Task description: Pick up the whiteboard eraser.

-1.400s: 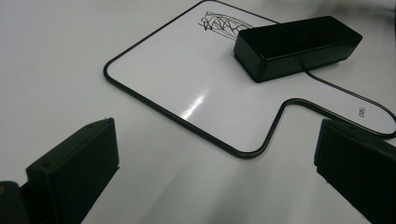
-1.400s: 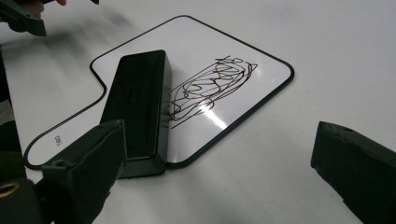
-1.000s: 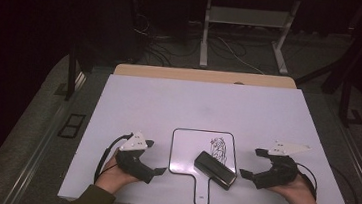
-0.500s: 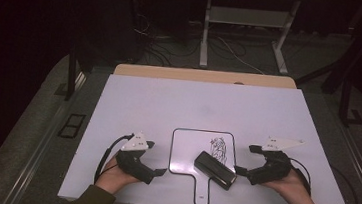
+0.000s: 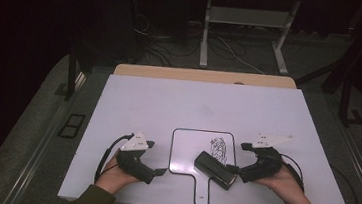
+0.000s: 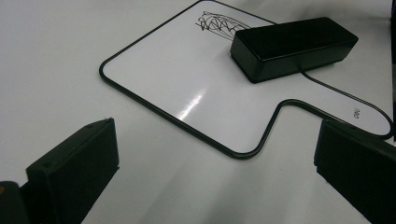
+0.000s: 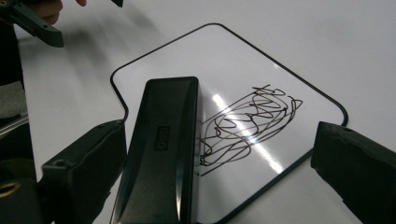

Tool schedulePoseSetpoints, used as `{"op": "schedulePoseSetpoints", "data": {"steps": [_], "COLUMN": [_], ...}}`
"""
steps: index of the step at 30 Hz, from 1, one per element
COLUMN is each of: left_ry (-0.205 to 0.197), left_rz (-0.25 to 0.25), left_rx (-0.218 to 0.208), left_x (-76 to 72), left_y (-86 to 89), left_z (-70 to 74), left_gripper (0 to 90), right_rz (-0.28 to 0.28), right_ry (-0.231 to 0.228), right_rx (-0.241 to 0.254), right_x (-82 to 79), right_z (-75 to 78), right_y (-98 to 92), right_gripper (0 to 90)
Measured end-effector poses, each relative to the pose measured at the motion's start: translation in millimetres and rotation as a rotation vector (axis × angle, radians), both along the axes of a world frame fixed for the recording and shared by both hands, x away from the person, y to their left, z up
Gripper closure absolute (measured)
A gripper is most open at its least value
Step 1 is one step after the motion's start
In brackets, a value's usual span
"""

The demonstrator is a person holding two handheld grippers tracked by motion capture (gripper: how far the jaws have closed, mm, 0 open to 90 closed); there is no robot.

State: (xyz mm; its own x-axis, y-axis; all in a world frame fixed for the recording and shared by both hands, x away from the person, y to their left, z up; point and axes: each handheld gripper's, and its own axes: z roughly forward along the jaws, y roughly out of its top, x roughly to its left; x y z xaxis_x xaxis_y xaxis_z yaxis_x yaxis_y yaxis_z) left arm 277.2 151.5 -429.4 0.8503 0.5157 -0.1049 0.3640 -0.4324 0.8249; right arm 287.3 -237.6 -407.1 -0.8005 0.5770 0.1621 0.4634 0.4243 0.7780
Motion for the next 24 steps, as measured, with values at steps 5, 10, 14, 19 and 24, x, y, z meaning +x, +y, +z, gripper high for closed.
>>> {"op": "schedulePoseSetpoints", "data": {"steps": [5,10,14,19,24], "left_ry": [-0.001,-0.001,-0.001,0.0,-0.001], "left_rz": [-0.003,-0.005,-0.007,-0.005,-0.007], "left_rx": [0.004,0.006,0.011,0.01,0.014], "left_x": [0.4,0.5,0.5,0.2,0.5], "left_y": [-0.4,-0.2,-0.2,0.0,0.1], "left_z": [-0.3,-0.2,-0.4,-0.2,-0.5], "left_gripper": [0.0,0.0,0.0,0.0,0.0], "right_rz": [0.02,0.039,0.053,0.081,0.093], "right_ry": [0.002,0.004,0.012,0.034,0.059], "right_rx": [-0.01,-0.03,-0.056,-0.105,-0.153], "right_x": [2.5,4.5,6.0,7.9,8.7], "right_z": [1.6,2.7,3.1,1.6,-0.7], "right_y": [9.4,20.3,28.9,42.8,51.7], "right_gripper": [2.5,2.5,5.3,8.3,13.0]}}
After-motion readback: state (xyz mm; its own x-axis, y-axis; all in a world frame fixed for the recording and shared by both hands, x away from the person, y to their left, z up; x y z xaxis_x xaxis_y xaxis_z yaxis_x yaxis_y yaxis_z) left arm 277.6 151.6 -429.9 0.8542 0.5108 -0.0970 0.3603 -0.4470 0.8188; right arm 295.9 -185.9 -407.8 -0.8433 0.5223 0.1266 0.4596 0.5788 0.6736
